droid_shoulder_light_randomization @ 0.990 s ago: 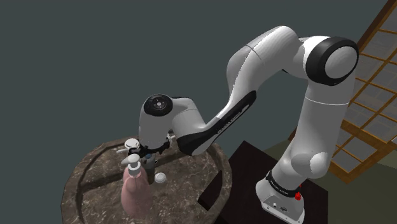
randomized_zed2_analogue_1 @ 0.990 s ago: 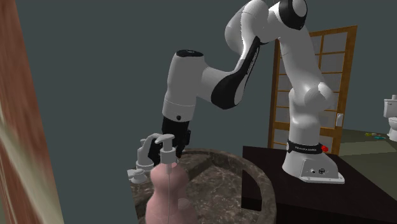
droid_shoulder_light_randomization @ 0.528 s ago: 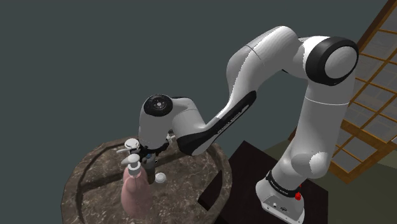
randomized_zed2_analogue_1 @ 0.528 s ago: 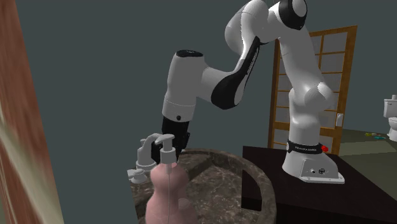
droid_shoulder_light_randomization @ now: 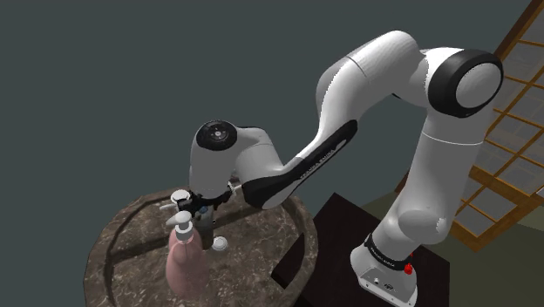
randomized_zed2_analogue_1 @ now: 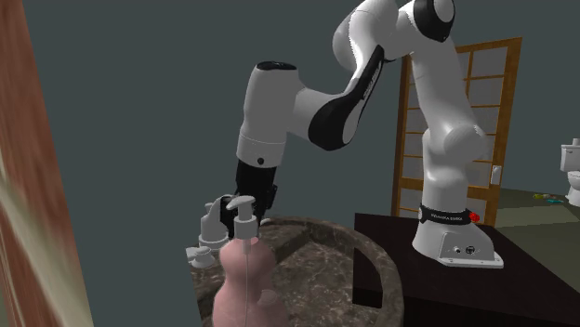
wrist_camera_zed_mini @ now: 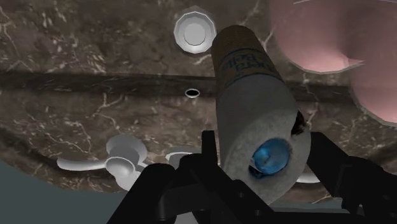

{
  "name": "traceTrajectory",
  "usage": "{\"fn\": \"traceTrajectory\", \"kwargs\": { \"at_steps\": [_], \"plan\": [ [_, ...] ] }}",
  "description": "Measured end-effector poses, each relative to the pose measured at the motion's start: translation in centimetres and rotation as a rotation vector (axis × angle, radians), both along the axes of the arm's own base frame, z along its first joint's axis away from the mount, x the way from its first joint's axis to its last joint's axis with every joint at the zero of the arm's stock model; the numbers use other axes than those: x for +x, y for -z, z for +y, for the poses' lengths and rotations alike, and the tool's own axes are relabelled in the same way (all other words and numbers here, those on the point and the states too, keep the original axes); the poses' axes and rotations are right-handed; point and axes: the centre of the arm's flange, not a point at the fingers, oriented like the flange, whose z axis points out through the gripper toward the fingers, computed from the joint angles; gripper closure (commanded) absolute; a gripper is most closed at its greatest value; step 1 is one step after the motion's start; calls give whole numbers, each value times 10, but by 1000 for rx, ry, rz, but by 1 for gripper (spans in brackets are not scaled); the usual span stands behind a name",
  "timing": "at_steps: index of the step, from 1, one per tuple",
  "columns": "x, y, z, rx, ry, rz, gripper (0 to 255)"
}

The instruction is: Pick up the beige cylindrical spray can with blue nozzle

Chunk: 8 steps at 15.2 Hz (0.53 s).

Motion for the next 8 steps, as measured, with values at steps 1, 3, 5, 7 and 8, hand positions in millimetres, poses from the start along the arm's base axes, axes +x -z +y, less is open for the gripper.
{"fn": "traceTrajectory", "kwargs": {
  "at_steps": [1,3,5,7,8],
  "plan": [
    [-1,-5,-1,0,0,0,255],
    [-1,-16,-1,0,0,0,255],
    [-1,-27,-1,0,0,0,255],
    [0,-38,-1,0,0,0,255],
    [0,-42,-1,0,0,0,255]
  ]
}}
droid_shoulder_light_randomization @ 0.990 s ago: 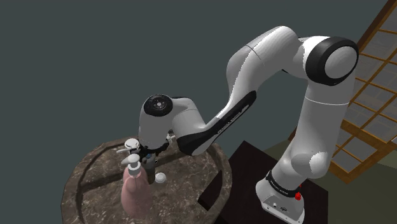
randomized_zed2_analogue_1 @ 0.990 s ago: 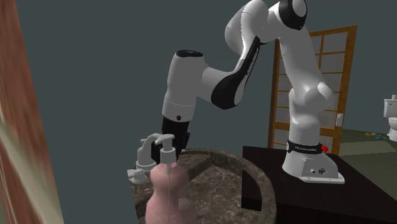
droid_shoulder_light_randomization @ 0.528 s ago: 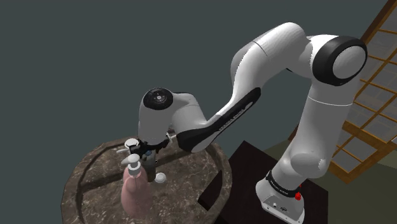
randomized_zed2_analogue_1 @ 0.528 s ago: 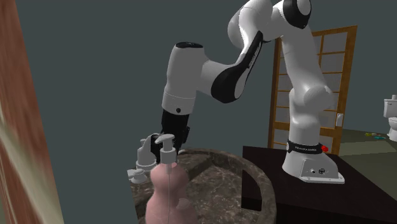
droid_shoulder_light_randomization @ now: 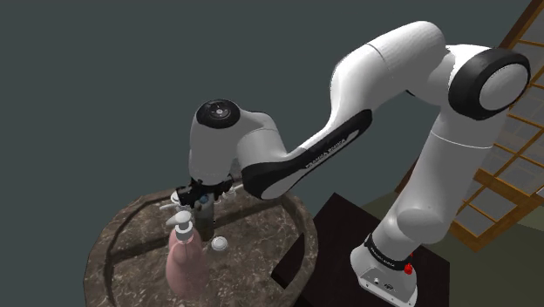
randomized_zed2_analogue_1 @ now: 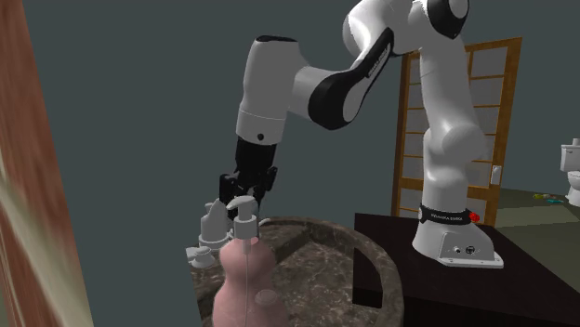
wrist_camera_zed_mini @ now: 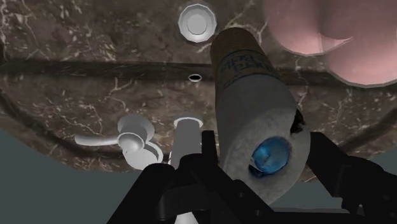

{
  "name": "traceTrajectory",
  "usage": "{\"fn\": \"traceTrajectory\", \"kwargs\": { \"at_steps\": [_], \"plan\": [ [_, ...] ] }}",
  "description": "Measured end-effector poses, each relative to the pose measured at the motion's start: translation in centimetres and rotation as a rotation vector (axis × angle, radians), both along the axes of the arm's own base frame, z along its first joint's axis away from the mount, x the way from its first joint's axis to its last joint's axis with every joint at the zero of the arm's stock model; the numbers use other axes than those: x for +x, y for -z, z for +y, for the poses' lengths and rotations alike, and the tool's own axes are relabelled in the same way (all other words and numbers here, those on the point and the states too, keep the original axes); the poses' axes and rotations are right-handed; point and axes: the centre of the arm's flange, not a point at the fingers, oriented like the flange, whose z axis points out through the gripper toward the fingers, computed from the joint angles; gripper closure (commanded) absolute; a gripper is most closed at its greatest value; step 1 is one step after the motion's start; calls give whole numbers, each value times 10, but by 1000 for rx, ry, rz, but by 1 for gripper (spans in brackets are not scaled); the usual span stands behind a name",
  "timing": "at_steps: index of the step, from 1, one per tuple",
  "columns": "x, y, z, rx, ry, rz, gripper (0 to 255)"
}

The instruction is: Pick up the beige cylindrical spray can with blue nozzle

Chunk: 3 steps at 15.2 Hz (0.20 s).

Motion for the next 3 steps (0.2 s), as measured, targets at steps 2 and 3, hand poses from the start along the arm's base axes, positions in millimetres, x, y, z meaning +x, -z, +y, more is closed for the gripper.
{"fn": "traceTrajectory", "kwargs": {
  "at_steps": [2,3],
  "plan": [
    [0,-11,0,0,0,0,255],
    [0,-14,0,0,0,0,255]
  ]
}}
